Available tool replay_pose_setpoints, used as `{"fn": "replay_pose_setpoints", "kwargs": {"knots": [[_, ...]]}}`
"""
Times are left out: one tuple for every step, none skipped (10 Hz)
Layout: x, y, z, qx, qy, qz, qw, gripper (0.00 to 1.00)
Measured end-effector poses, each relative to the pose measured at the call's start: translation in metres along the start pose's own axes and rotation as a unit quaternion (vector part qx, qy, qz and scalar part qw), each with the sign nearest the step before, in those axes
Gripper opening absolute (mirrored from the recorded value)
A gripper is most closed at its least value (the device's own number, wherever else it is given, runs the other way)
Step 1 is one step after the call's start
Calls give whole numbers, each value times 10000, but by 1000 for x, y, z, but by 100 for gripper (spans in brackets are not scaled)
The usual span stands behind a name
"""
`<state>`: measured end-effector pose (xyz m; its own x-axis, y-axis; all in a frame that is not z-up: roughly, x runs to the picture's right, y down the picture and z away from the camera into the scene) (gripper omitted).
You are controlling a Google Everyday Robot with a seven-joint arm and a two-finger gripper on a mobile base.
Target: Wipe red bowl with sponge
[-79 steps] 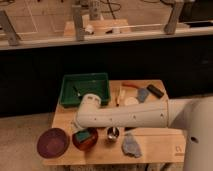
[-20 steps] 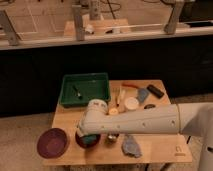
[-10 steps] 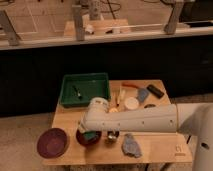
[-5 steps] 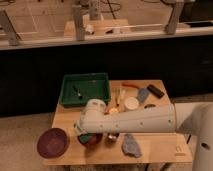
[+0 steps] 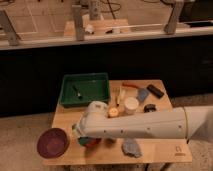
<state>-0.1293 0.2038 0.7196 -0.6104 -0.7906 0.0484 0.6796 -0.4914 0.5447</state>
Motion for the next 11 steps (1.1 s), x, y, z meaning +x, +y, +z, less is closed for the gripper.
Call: {"fn": "replay_pose_setpoints", "kwargs": {"knots": [[-4,2,-2,-6,-6,59,10000,0],[-6,2,-2,-12,-14,99,9999,0],[-8,6,-4,-51,-26,144,9999,0],[-8,11,-6,-98,-27,168,9998,0],[-7,16,-7,-145,-32,193,9997,0],[-4,22,-7,-161,-35,197,9997,0],[-2,30,-6,-178,-45,210,9996,0],[0,36,-4,-198,-55,227,9995,0],[2,41,-1,-204,-72,237,9995,0],[4,42,2,-191,-82,216,9996,0],[4,44,4,-170,-96,216,9996,0]]}}
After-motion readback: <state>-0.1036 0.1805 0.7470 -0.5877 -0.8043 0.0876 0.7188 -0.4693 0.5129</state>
